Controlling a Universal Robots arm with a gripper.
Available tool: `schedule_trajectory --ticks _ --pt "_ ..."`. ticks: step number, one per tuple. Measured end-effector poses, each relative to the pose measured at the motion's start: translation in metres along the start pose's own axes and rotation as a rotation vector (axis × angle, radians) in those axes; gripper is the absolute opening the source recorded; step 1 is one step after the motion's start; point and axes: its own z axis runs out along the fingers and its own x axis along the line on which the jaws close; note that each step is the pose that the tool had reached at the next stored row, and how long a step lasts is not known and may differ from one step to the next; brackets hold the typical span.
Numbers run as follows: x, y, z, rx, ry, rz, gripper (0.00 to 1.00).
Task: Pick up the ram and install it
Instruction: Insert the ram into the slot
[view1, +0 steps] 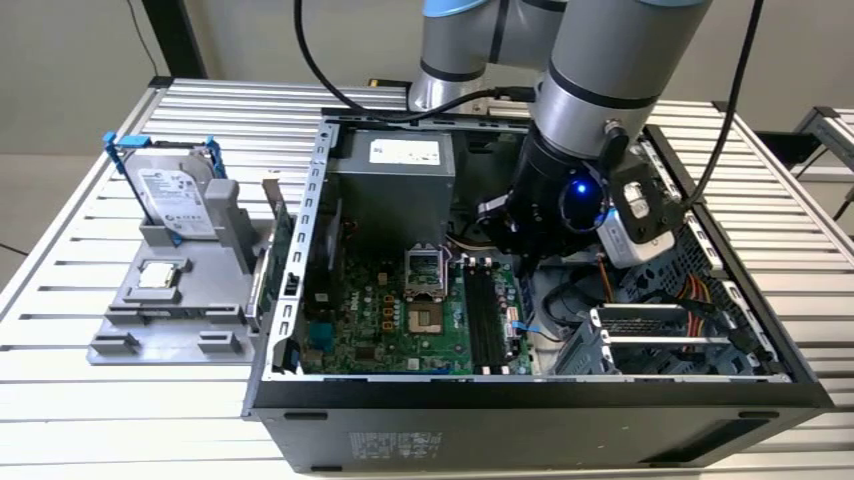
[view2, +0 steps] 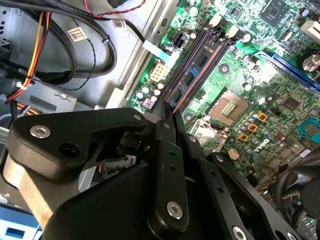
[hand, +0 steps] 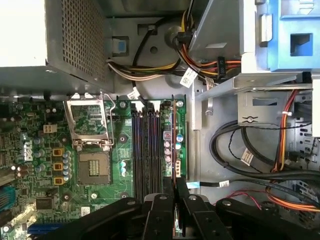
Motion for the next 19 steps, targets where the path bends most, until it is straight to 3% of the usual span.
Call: schedule_trajectory --ticks 19 --pt "0.0024 -0.0034 0.0127 0.0028 -0.0001 -0.003 0.00"
